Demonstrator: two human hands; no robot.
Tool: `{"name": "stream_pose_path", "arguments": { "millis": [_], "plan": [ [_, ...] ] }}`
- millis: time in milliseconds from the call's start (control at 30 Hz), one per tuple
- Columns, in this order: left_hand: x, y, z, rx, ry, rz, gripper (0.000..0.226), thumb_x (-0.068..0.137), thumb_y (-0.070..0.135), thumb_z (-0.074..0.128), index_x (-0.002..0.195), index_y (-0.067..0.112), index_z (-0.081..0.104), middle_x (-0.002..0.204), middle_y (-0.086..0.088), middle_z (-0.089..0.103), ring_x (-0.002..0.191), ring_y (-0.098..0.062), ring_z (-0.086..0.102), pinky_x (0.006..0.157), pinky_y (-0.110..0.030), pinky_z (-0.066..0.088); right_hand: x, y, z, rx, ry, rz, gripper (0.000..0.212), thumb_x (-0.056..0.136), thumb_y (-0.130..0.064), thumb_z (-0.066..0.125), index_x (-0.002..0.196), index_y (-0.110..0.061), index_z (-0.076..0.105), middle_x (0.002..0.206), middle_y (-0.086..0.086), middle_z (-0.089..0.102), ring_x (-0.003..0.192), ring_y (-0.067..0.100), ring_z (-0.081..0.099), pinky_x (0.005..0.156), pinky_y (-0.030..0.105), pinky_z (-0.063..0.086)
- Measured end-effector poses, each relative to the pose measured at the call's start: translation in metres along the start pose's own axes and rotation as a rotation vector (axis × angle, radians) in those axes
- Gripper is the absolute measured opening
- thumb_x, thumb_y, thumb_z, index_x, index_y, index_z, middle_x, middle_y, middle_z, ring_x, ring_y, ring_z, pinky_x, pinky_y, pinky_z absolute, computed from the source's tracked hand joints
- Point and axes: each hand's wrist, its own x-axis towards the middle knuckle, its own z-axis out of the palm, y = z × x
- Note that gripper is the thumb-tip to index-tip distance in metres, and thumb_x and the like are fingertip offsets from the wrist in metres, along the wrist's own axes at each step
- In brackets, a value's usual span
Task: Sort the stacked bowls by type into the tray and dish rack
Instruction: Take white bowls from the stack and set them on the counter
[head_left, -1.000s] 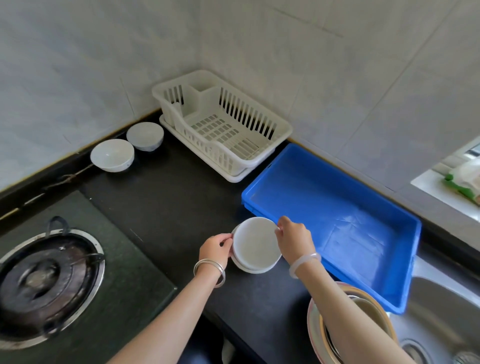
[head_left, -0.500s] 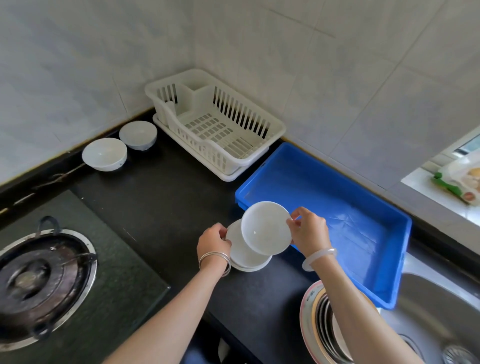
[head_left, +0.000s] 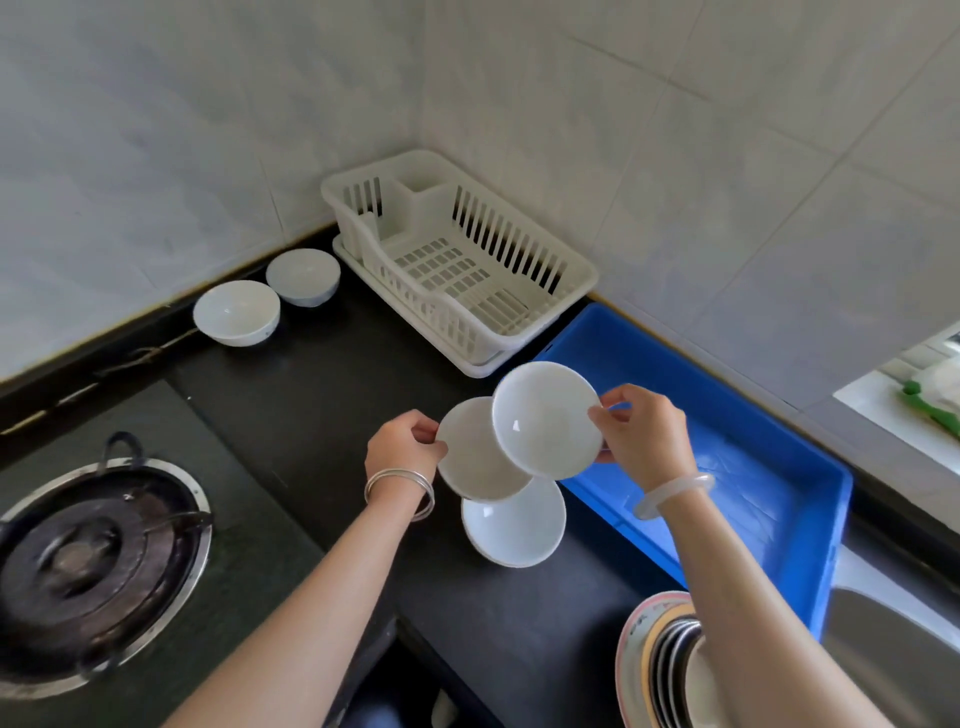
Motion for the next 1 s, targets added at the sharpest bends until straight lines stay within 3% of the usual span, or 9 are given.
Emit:
{"name": "stream_pose_path", "arguments": {
  "millis": [133, 267, 433, 567, 700, 800, 1000],
  "plan": [
    [0.011, -0.004, -0.02, -0.053, 0.04, -0.023, 0.02, 0.07, 0.005, 0.064, 0.07, 0.024, 0.064, 0.073, 0.006, 0.067, 0.079, -0.021, 0.066, 0.077, -0.042, 0.057, 0.005, -0.001, 0.002, 0.087, -0.016, -0.002, 0.011, 0.085, -0.01, 0.059, 0.084, -0.019, 0.063, 0.082, -0.007, 0.062, 0.046, 0.008, 0.065, 0.042, 0.017, 0.052],
    [0.03, -0.018, -0.044, -0.106, 0.126, -0.104, 0.021, 0.067, 0.004, 0.063, 0.065, 0.025, 0.062, 0.07, 0.007, 0.067, 0.073, -0.021, 0.067, 0.076, -0.042, 0.058, 0.02, -0.007, 0.024, 0.134, -0.063, 0.026, 0.016, 0.085, -0.008, 0.059, 0.079, -0.023, 0.062, 0.085, -0.005, 0.064, 0.048, 0.007, 0.066, 0.041, 0.015, 0.05],
    [0.077, -0.044, -0.081, -0.221, 0.288, -0.242, 0.018, 0.067, 0.002, 0.064, 0.07, 0.019, 0.063, 0.081, -0.006, 0.07, 0.061, -0.016, 0.061, 0.075, -0.041, 0.058, 0.062, -0.028, 0.095, 0.168, -0.165, 0.129, 0.012, 0.085, -0.006, 0.058, 0.09, -0.017, 0.06, 0.093, 0.006, 0.061, 0.061, 0.017, 0.067, 0.042, 0.022, 0.054],
    [0.109, -0.059, -0.094, -0.274, 0.371, -0.334, 0.017, 0.068, 0.002, 0.065, 0.073, 0.018, 0.065, 0.079, -0.002, 0.067, 0.06, -0.015, 0.06, 0.079, -0.041, 0.058, 0.093, -0.04, 0.148, 0.161, -0.234, 0.162, 0.014, 0.086, -0.007, 0.056, 0.097, -0.016, 0.057, 0.082, 0.006, 0.062, 0.057, 0.016, 0.065, 0.051, 0.031, 0.059],
    [0.137, -0.068, -0.1, -0.278, 0.407, -0.373, 0.016, 0.069, 0.004, 0.066, 0.078, 0.018, 0.066, 0.091, -0.006, 0.07, 0.086, -0.028, 0.065, 0.083, -0.043, 0.056, 0.12, -0.048, 0.189, 0.166, -0.253, 0.215, 0.013, 0.087, -0.006, 0.056, 0.098, -0.014, 0.057, 0.074, 0.004, 0.062, 0.057, 0.017, 0.066, 0.066, 0.042, 0.061],
    [0.152, -0.072, -0.103, -0.312, 0.42, -0.408, 0.017, 0.069, 0.003, 0.066, 0.078, 0.017, 0.066, 0.094, -0.009, 0.07, 0.089, -0.031, 0.065, 0.083, -0.044, 0.056, 0.134, -0.053, 0.212, 0.181, -0.259, 0.23, 0.015, 0.087, -0.004, 0.055, 0.083, -0.018, 0.052, 0.073, 0.004, 0.06, 0.062, 0.021, 0.067, 0.068, 0.042, 0.061],
    [0.168, -0.079, -0.106, -0.328, 0.444, -0.446, 0.016, 0.069, 0.004, 0.066, 0.077, 0.018, 0.065, 0.085, -0.006, 0.067, 0.084, -0.03, 0.065, 0.082, -0.044, 0.057, 0.153, -0.056, 0.245, 0.174, -0.26, 0.256, 0.013, 0.085, 0.0, 0.054, 0.089, -0.012, 0.051, 0.075, 0.002, 0.052, 0.061, 0.023, 0.064, 0.058, 0.035, 0.059]
  ]
}}
